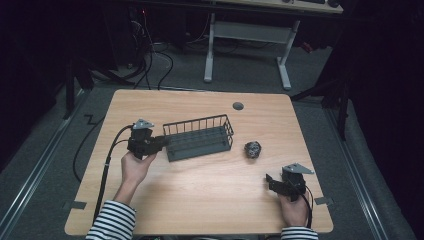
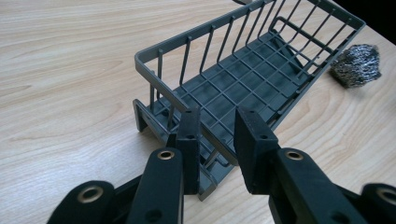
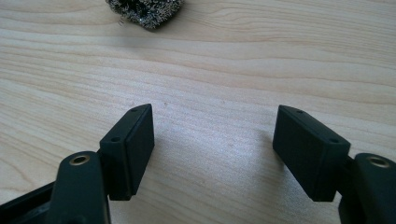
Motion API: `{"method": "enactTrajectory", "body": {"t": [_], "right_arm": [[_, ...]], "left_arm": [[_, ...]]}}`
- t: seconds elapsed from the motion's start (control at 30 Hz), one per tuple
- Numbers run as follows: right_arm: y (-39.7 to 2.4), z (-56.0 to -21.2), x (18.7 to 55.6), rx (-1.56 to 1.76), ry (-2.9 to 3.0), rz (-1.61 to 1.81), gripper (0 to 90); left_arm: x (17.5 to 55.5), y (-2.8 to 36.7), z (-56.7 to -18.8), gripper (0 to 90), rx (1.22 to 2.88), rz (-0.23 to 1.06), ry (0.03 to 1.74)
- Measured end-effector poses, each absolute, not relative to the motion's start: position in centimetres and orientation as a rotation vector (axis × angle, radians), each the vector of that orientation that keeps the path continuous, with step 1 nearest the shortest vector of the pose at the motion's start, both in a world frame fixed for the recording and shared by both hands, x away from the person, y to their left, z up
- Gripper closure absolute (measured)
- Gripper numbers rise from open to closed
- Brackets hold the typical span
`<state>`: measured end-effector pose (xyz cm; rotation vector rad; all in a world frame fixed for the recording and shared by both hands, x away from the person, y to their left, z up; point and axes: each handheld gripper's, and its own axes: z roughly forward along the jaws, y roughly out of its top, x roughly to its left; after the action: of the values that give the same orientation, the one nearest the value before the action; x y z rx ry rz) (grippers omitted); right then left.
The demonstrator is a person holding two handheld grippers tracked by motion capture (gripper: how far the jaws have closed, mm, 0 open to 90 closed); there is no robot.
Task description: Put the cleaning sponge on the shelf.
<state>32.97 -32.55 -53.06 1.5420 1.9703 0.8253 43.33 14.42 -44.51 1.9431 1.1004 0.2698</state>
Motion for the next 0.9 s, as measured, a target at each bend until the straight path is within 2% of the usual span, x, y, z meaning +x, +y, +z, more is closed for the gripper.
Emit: {"method": "enactTrajectory", "body": {"t": [0.4,0.7,0.9], "right_arm": [[-32.5,-53.1,33.0,1.545,1.969,0.826,29.3],[-32.5,-53.1,33.0,1.546,1.970,0.826,29.2],[-32.5,-53.1,33.0,1.546,1.970,0.826,29.1]], "left_arm": [[42.7,14.3,-44.4,71.4,1.945,0.258,1.098],[42.1,15.7,-43.2,47.2,1.862,0.294,1.109],[41.2,17.1,-42.4,41.8,1.851,0.351,1.099]]}}
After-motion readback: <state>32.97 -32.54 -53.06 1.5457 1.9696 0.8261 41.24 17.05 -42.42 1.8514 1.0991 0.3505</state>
